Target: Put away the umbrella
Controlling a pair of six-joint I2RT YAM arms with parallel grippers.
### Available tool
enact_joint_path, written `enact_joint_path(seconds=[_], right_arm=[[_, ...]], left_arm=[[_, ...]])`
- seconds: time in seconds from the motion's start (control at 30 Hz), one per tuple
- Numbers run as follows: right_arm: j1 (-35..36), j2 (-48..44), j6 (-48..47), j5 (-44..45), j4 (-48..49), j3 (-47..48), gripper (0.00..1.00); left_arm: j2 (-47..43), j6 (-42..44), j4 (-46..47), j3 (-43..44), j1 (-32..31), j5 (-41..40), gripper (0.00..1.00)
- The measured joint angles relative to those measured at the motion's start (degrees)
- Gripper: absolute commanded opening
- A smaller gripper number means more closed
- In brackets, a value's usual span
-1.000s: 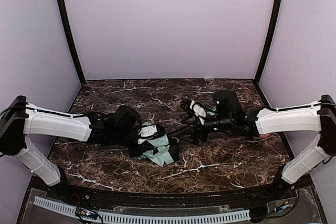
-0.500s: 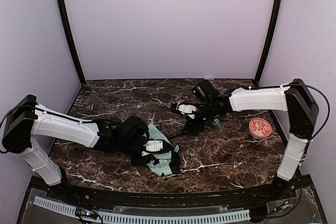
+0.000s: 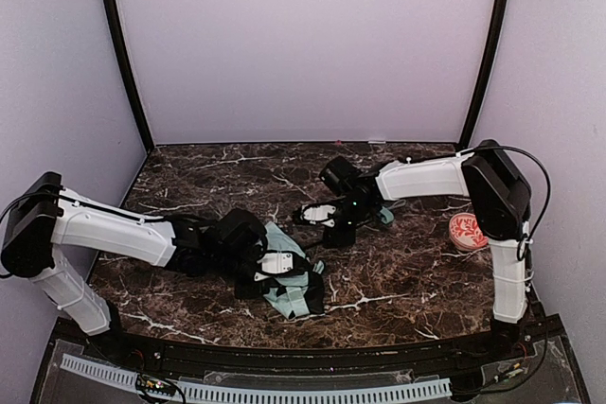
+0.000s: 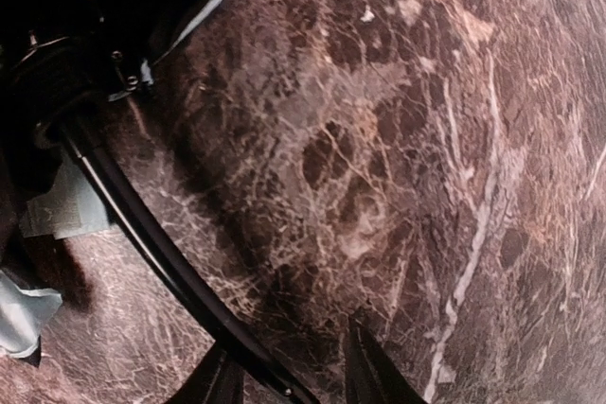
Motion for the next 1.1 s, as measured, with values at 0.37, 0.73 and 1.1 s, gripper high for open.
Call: enact_joint_path(seconds=[0.37,0.73,1.1], right_arm=[[0.59,-0.98,-2.40,-1.03,-0.72,-1.42,0.10],[0.22,-7.50,3.89,-1.70,-0.85,-8.94,0.00],[-8.17,-23.74,12.22,5.53,-1.14,-7.21,0.00]], left_arm=[[-0.59,0.26,-1.03,-0.20,-0.02,-0.92,0.48],[-8.68,-0.26,-1.09,-2.60,-1.36,-1.22,0.89],[-28.89,-5.25,13.73,-11.23,-0.72,0.04,0.84]])
